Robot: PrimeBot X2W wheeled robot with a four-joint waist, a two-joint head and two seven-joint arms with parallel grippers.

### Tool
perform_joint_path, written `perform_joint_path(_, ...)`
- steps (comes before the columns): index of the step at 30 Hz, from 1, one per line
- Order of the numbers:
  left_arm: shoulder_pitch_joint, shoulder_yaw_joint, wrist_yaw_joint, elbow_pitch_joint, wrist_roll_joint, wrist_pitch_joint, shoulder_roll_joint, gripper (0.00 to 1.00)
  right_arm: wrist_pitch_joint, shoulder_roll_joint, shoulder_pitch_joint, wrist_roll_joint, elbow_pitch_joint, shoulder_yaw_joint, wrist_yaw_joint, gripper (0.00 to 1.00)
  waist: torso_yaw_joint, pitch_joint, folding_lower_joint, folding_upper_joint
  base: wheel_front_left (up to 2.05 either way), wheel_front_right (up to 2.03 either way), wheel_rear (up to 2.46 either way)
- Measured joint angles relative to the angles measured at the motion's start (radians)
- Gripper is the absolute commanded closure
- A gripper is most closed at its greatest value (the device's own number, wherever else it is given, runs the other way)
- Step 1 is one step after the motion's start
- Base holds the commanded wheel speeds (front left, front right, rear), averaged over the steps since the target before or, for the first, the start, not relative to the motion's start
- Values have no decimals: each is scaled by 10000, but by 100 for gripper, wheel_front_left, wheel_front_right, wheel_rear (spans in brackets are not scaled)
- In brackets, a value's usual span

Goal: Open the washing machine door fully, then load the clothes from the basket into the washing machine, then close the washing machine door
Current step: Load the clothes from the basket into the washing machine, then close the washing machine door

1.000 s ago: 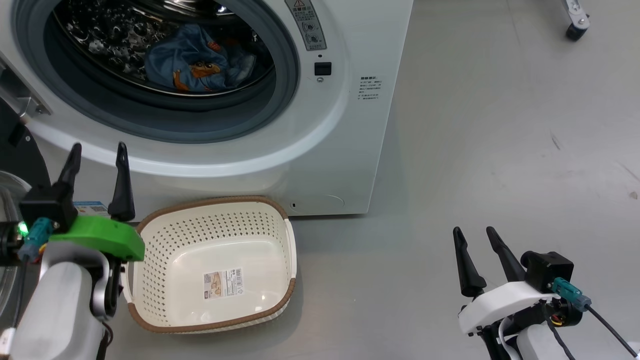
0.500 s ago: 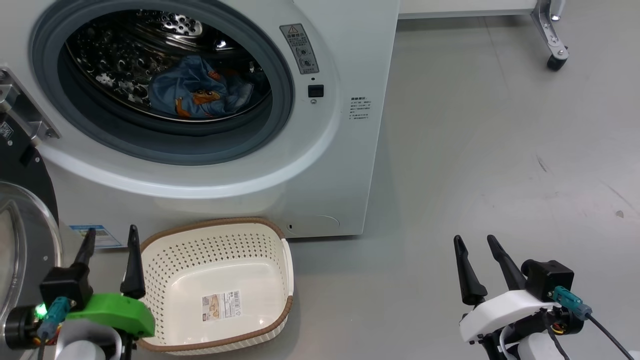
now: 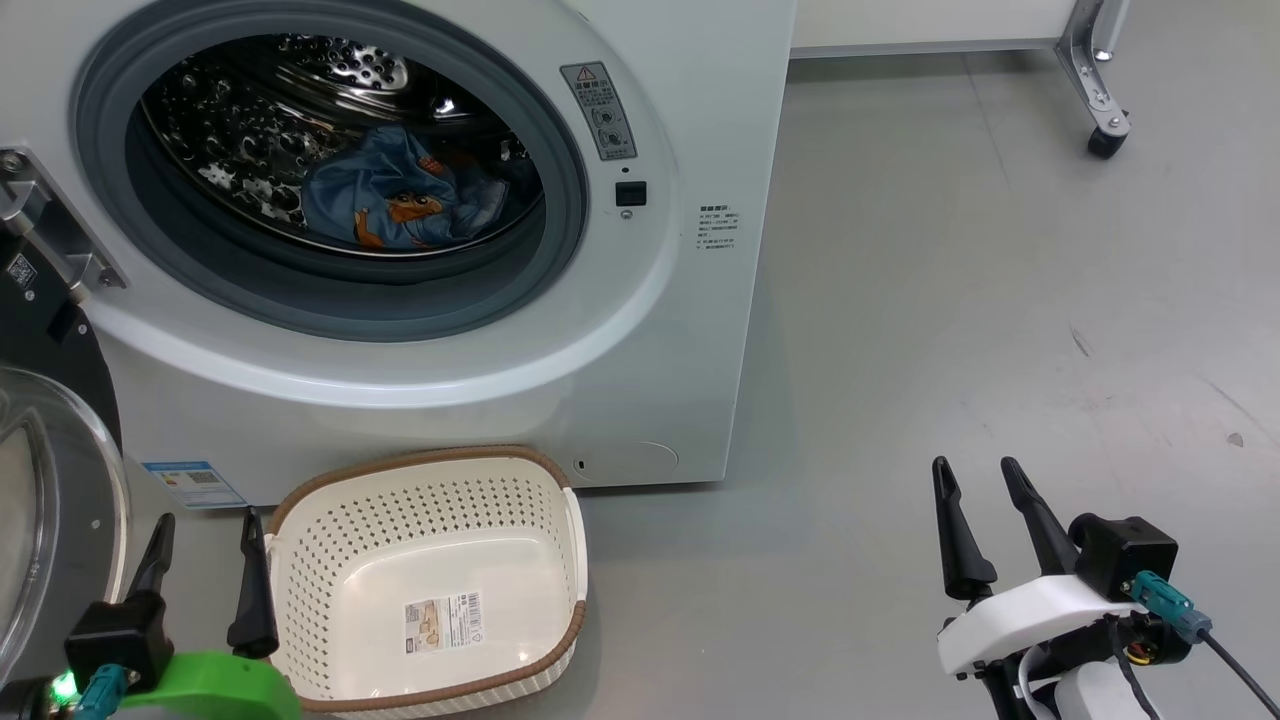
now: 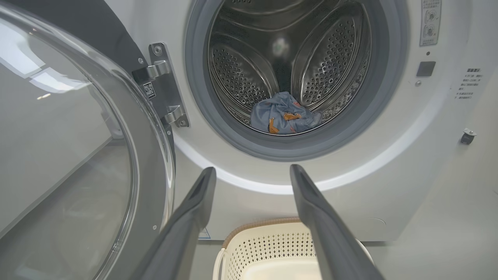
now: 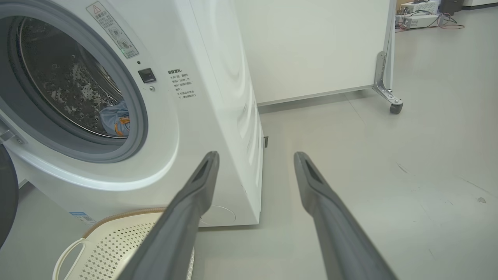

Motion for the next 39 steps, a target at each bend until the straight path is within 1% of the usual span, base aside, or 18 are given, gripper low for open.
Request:
perform_joint_path(10,426,2,-13,-238,82,0,-263,0,0,12,216,-92,-33,-2,36,0,7,-104,0,0,0,0,0)
perform_joint_path(21,625,31,-17,-489,251,0,-267,0,0,17,276,-165,-33,-21,77,0,6,-183,0,0,0,0,0)
perform_joint_path(25,656,33,-178,-556,245,0,-316,0,0,23,404,-167,-31,-23,79,0,10,-195,0,0,0,0,0)
perform_joint_path(39,798,171,-190,-648,326,0,-334,0,0,27,405,-196,-35,-61,88,0,59,-187,0,0,0,0,0)
